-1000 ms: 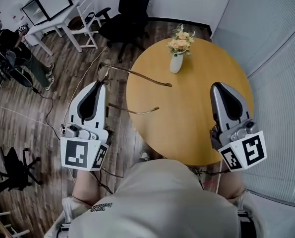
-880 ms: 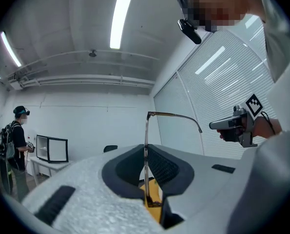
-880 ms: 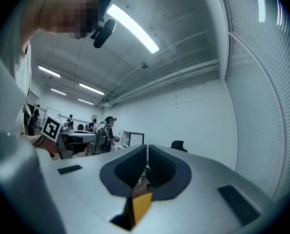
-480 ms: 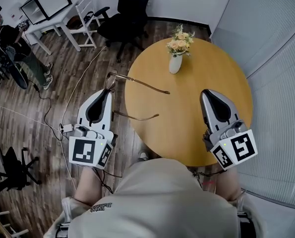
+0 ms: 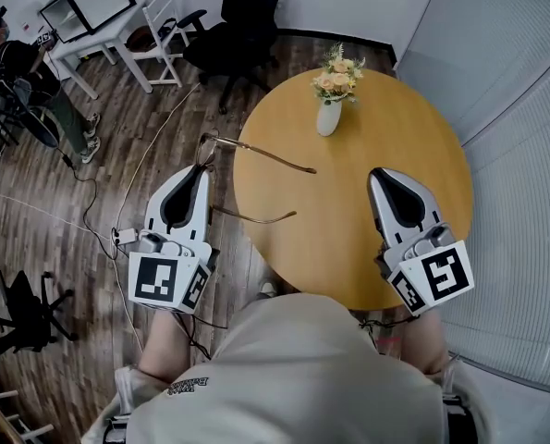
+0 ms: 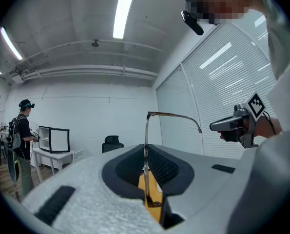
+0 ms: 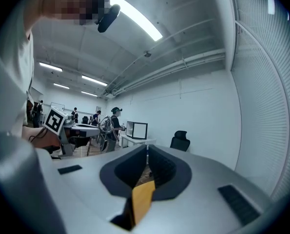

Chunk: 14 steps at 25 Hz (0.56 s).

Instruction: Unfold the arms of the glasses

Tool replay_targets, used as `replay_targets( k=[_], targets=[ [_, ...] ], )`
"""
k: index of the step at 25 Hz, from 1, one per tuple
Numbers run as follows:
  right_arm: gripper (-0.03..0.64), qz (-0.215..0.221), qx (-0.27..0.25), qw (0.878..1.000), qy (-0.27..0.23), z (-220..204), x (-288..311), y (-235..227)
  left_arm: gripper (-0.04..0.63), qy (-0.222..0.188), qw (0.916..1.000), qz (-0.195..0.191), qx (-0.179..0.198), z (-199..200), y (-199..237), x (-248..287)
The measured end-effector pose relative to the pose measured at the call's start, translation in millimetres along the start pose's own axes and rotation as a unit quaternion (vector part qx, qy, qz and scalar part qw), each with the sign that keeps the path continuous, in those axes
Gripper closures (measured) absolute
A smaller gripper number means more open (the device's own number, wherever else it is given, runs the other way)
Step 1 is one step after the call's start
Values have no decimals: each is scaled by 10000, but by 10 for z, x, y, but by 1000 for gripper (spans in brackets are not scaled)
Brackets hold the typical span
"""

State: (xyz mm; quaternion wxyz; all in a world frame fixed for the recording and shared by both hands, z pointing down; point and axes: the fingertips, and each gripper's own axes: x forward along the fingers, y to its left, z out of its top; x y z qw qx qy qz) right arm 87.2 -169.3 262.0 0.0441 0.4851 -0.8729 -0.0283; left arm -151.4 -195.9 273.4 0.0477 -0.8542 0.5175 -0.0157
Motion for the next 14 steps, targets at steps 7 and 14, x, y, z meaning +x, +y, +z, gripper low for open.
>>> replay_targets(
  k=[7,14],
  targets=[
    [581,10,-16,10000,59,-37,14,4,555,61,10000,-42,9,-16,-25,10],
    [581,-201,-645,9972,329,-139,-6,12,555,124,9999,10,44,-73,-50,4]
  ],
)
